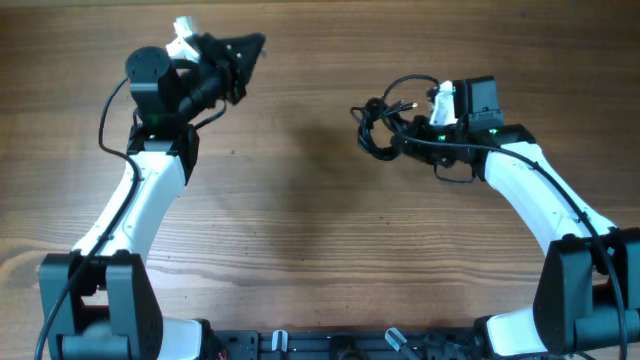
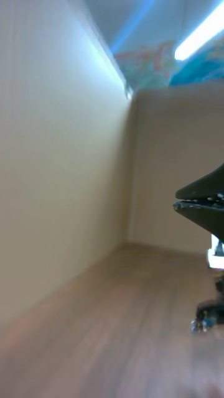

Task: Untangle cables

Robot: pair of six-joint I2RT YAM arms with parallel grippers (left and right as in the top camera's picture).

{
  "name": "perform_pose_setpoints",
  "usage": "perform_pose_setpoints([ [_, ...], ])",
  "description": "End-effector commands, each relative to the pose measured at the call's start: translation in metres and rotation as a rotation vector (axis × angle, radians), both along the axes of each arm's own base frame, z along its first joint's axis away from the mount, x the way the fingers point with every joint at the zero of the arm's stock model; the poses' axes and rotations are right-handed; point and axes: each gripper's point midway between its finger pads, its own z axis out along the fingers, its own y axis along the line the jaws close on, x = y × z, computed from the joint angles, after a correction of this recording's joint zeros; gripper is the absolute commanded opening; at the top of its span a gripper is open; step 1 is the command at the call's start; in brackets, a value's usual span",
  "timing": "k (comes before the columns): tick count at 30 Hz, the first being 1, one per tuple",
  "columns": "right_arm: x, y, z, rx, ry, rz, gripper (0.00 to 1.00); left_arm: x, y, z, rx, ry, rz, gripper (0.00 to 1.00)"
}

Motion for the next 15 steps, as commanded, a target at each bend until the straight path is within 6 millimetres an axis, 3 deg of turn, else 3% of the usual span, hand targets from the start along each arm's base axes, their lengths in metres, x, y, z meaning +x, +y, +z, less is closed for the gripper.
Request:
perform_pose_setpoints([
  [1,-0.011,0.028,0.022,0.114,-0.110,0.234,0.04,-0.010,-0.014,-0.025,0.220,-0.058,-0.059,0.05],
  [4,-0.018,0.045,0.039,0.215,-0.187,0.355,0.04,-0.019,-0.019,-0.057,0.361,-0.016,-0.082,0.14],
  [7,-0.023,0.055,0.055,0.312,-0.217,0.407,0.04,-0.022,-0.016,-0.074,0.428,0.025,-0.071,0.21],
  [11,-0.035,0.064,0.087,0.511,-0.231,0.480,0.04,-0.022,-0.015,-0.075,0.454,0.006,-0.080,0.37],
  [15,-0.039,0.060,0.102,0.630,-0.153,0.456,0.04,-0.023,-0.017,-0.075,0.454,0.006,-0.085,0.54],
])
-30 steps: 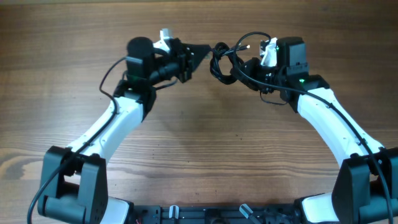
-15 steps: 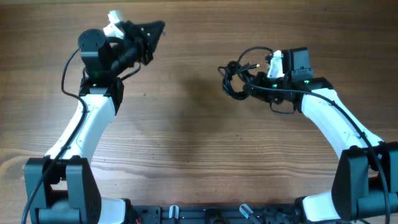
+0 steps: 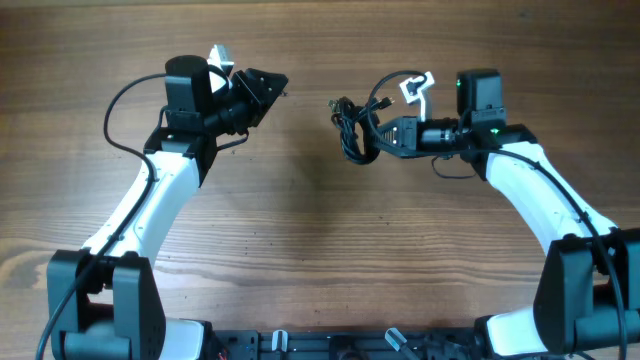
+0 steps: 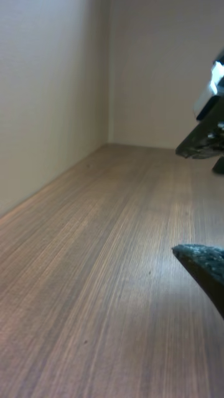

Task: Untangle cables

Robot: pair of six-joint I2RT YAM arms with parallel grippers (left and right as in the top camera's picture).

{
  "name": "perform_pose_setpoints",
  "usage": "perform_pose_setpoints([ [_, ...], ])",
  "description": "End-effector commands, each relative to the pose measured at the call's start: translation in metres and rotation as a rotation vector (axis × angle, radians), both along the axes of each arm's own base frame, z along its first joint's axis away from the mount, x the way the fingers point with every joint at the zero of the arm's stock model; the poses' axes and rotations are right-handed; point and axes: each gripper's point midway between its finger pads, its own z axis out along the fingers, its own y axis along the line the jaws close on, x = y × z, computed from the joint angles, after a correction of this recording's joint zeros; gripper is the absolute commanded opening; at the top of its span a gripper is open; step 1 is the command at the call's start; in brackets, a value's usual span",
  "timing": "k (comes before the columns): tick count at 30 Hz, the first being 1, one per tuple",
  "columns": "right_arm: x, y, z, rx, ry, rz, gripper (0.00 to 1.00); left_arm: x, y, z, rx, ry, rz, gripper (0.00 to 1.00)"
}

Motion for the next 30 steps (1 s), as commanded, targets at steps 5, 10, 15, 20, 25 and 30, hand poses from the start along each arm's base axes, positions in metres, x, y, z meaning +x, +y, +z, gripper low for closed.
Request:
perform_pose_setpoints([
  [5,-0.001,-0.006,0.001,0.030,0.154,-0.057,0.06,0.000,-0.005,0.007,0.043,-0.054,-0.023,0.59],
  [10,0.014,-0.036,-0.062,-0.373,0.164,-0.283,0.06,-0.002,-0.003,-0.002,0.056,-0.020,-0.010,0.62],
  [15,0.040,-0.076,-0.065,-0.592,0.070,-0.461,0.05,-0.004,0.000,-0.009,0.070,0.011,0.004,0.63],
  [20,0.069,-0.119,-0.030,-0.866,-0.127,-0.673,0.04,-0.001,0.004,-0.010,0.085,0.010,0.026,0.63],
  [25,0.072,-0.134,-0.007,-1.266,-0.367,-0.749,0.04,0.011,0.031,-0.017,0.162,0.011,0.157,0.66],
  [30,0.068,-0.128,0.026,-1.649,-0.625,-0.665,0.05,0.014,0.081,-0.037,0.268,0.087,0.334,0.71],
])
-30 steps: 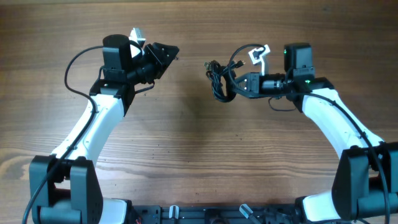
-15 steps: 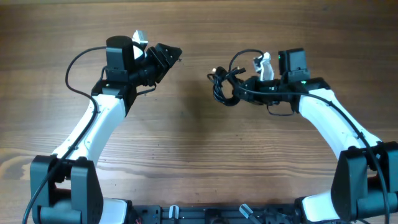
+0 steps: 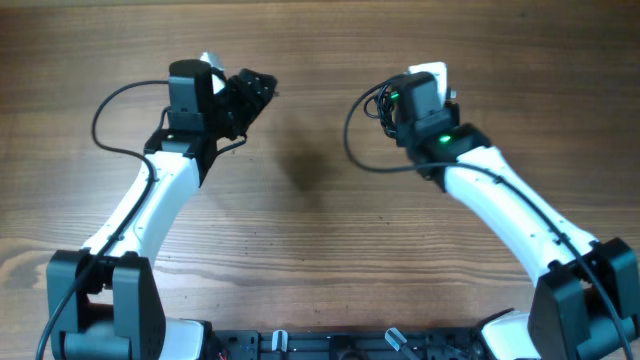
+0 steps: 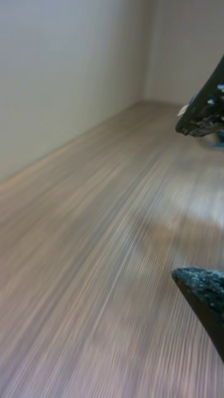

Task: Untangle cables

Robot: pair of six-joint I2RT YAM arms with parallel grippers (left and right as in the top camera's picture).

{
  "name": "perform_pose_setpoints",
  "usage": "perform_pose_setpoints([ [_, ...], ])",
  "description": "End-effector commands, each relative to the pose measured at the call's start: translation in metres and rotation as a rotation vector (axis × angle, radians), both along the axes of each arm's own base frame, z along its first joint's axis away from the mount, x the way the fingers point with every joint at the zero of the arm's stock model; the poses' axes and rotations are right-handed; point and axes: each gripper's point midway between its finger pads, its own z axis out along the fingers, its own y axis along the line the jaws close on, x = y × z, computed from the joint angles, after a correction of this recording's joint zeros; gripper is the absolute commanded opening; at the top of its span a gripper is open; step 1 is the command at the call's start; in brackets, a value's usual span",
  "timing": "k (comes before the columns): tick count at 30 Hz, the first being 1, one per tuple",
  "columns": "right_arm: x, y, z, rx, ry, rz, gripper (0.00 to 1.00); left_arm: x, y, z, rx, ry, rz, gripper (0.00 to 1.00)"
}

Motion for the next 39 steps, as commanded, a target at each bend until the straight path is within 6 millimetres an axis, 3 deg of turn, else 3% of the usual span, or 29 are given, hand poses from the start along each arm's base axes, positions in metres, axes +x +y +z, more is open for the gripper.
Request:
perform_pose_setpoints([
  [1,0.003,-0.012,0.046,-0.469,-0.052,0.060,0.05,0.006,0.054,-0.011,0.130,0.029,0.182,0.71],
  [3,0.001,0.006,0.039,-0.550,-0.008,0.162,0.15,0.003,0.072,-0.018,0.149,0.068,0.225,0.73],
  [6,-0.005,0.030,0.032,-0.561,-0.008,0.227,0.56,-0.005,0.094,-0.028,0.154,0.126,0.272,0.76],
  [8,-0.010,0.047,0.033,-0.556,-0.026,0.264,0.75,-0.010,0.101,-0.033,0.153,0.155,0.287,0.78],
  [10,-0.012,0.065,0.029,-0.512,-0.034,0.324,0.82,-0.012,0.102,-0.034,0.145,0.169,0.283,0.79],
  [14,-0.013,0.083,0.017,-0.247,-0.041,0.325,0.84,-0.014,0.085,-0.032,0.103,0.167,0.216,0.84],
  [17,-0.008,0.082,0.021,-0.028,-0.038,0.321,0.84,-0.015,0.061,-0.030,0.139,0.124,0.092,0.87],
  [21,0.001,0.063,0.042,0.222,-0.054,0.303,0.84,-0.017,0.020,-0.025,0.203,0.049,-0.063,0.87],
  [24,0.005,0.047,0.058,0.456,-0.051,0.320,0.83,-0.015,-0.027,-0.012,0.217,-0.052,-0.169,0.86],
  [28,0.007,0.017,0.059,0.708,-0.005,0.258,0.82,-0.013,-0.083,-0.001,0.206,-0.171,-0.264,0.86],
  [34,0.001,-0.029,0.044,0.799,0.056,0.140,0.82,-0.016,-0.148,-0.026,0.231,-0.240,-0.343,0.85],
  [36,-0.002,-0.034,0.042,0.812,0.071,0.137,0.82,-0.015,-0.170,-0.036,0.216,-0.279,-0.373,0.85],
  [39,-0.005,-0.024,0.042,0.851,0.095,0.172,0.82,-0.012,-0.195,-0.049,0.192,-0.336,-0.401,0.83],
])
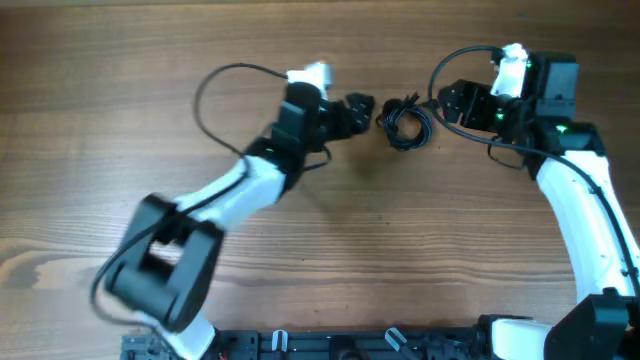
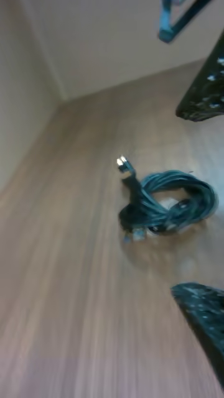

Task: Untangle cables

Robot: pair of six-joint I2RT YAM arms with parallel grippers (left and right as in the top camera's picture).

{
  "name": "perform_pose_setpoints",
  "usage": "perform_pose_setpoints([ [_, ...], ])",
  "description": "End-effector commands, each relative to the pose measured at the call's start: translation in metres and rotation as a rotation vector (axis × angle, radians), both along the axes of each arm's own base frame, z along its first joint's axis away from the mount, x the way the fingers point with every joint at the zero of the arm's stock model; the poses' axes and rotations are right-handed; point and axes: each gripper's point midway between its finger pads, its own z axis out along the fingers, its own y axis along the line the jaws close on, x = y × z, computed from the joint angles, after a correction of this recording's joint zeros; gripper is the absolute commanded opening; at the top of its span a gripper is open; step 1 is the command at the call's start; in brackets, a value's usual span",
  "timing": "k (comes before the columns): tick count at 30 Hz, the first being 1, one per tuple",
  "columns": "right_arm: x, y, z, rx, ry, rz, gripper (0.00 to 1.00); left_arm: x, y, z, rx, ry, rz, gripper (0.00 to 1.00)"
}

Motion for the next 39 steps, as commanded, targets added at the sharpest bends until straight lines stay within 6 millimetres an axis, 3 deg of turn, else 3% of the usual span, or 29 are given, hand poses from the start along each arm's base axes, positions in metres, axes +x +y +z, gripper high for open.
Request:
perform_pose_setpoints([
  [1,-0.004,0.025,0.003,0.108,0.014,0.091,0.81,0.003,-0.020,-0.026,0.018,-0.031,-0.017,0.82],
  [4,-0.005,0.035,-0.007,0.122,0.045,0.118,0.80,0.005,-0.026,-0.026,0.001,-0.058,-0.019,0.82],
  [8,-0.006,0.050,-0.018,0.161,0.080,0.167,0.78,0.008,-0.018,-0.035,0.035,-0.039,0.022,0.77],
  [12,-0.003,0.072,-0.040,0.103,0.062,0.312,0.72,0.013,0.015,-0.040,-0.014,0.118,0.141,0.71],
  [16,0.001,0.086,-0.065,0.057,0.055,0.404,0.67,0.012,0.048,-0.013,-0.044,0.170,0.158,0.70],
  [20,0.008,0.101,-0.092,-0.001,0.024,0.510,0.61,0.002,0.096,0.016,-0.036,0.224,0.232,0.72],
  [25,0.016,0.107,-0.120,-0.107,0.039,0.496,0.59,-0.014,0.135,0.025,-0.011,0.297,0.308,0.78],
  [31,0.025,0.107,-0.134,-0.241,0.029,0.465,0.60,-0.021,0.144,0.015,0.010,0.350,0.327,0.81],
  [39,0.022,0.105,-0.158,-0.247,0.089,0.443,0.60,-0.022,0.144,0.014,0.013,0.354,0.327,0.82],
])
